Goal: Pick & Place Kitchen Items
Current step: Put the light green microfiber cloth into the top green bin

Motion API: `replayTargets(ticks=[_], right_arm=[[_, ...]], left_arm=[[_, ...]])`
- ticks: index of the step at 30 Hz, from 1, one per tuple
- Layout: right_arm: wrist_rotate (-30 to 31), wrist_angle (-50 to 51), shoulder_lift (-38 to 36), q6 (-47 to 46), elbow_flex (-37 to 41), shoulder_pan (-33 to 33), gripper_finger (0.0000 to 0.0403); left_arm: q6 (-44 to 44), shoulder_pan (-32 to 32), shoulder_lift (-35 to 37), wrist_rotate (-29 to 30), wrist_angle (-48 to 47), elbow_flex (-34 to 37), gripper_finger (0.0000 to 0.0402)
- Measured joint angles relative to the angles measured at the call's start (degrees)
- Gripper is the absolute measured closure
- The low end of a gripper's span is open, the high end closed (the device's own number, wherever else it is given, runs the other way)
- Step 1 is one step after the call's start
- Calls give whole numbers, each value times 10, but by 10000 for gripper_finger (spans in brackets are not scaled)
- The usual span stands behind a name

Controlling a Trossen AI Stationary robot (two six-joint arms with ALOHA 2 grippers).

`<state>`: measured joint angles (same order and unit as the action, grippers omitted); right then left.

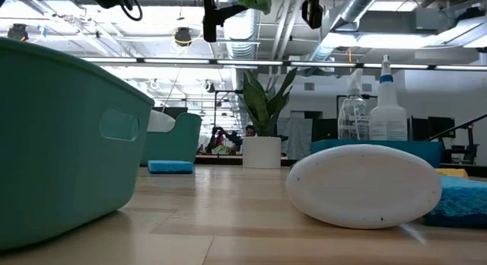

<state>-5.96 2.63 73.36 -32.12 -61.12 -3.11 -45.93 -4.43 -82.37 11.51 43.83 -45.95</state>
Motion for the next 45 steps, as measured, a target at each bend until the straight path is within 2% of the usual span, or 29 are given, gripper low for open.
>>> replayTargets(ticks=[21, 27, 32, 38, 45], right_arm=[[0, -14, 0, 7, 0, -4, 403], [-1, -14, 0, 23, 0, -3, 401], [-1, -14, 0, 37, 0, -1, 374], [3, -14, 0, 36, 0, -1, 311], [4, -14, 0, 23, 0, -6, 207]], left_arm=[[4, 0, 0, -11, -1, 0, 386], [9, 0, 0, -14, -1, 0, 395], [9, 3, 0, -14, -1, 0, 397], [21, 3, 0, -14, -1, 0, 399], [26, 3, 0, -14, -1, 0, 399]])
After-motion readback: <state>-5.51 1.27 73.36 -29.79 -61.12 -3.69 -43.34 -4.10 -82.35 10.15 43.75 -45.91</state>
